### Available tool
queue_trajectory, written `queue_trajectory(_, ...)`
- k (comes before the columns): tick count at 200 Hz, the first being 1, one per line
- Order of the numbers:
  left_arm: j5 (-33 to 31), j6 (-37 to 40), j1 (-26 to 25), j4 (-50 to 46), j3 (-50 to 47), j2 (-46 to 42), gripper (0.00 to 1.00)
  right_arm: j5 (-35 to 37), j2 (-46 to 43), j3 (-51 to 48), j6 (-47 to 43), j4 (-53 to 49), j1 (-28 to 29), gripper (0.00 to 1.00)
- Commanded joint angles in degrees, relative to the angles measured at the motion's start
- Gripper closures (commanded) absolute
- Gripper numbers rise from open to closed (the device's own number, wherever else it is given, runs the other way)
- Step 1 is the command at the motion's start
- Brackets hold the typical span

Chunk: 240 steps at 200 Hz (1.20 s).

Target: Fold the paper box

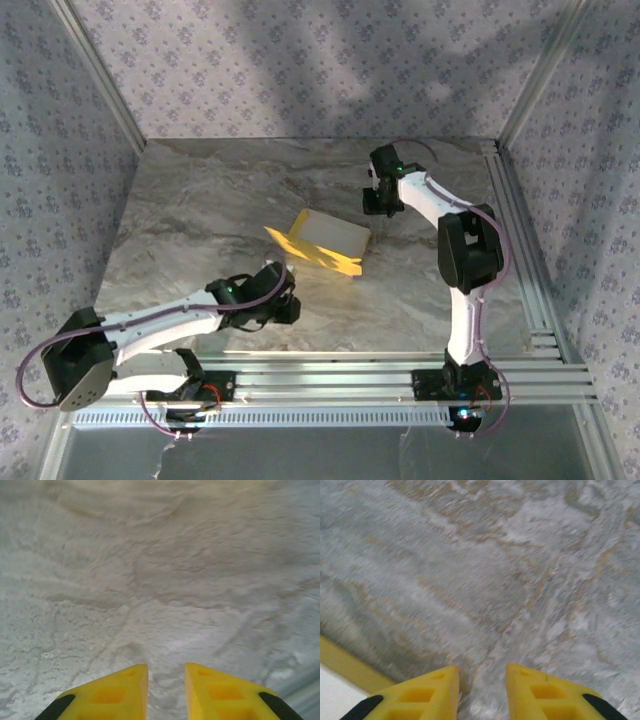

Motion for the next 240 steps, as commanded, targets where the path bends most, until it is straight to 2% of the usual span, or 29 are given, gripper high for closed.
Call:
queue_trajectory(1, -2.17, -5.19, 2.05, 15.13, 1.69, 3.34, 0.76, 1.63, 3.84, 3.08, 2.23, -6.92, 0.04, 0.7)
queue_trajectory(20, -2.26, -3.89, 5.88, 18.46, 4.07, 8.05, 0.76, 0.72, 4.36, 2.15, 2.65, -6.95, 0.25, 0.7)
queue_trajectory(47, 2.13, -3.8, 12.63, 24.6, 5.69, 14.31, 0.8, -1.55, 2.69, -1.45, 2.87, -5.65, 0.5, 0.71)
queue_trajectory(85, 3.44, -1.46, 18.14, 23.91, 11.49, 19.87, 0.8, -4.9, -2.07, -9.48, 2.83, -2.0, 1.89, 0.71)
queue_trajectory(117, 6.04, 1.58, 23.99, 22.11, 18.06, 24.6, 0.8, -4.61, -8.31, -19.07, 6.01, 2.11, 4.67, 0.72)
queue_trajectory(148, 14.37, 4.26, 29.54, 22.46, 26.46, 32.27, 0.81, -4.51, -13.07, -24.83, 12.54, 7.7, 11.84, 0.72)
queue_trajectory(188, 21.38, 11.73, 33.34, 12.8, 42.56, 41.6, 0.81, -3.98, -15.01, -29.03, 23.97, 14.61, 20.65, 0.72)
queue_trajectory(214, 16.57, 15.43, 34.81, 4.94, 47.91, 41.3, 0.76, 1.04, -20.2, -30.24, 25.29, 13.71, 21.65, 0.72)
queue_trajectory(228, 12.61, 14.87, 36.36, 3.18, 46.29, 37.47, 0.67, 4.71, -25.08, -31.52, 24.37, 12.58, 20.41, 0.7)
queue_trajectory(240, 9.39, 14.41, 37.72, 3.19, 42.85, 32.03, 0.63, 6.06, -29.27, -32.91, 21.06, 12.94, 18.16, 0.66)
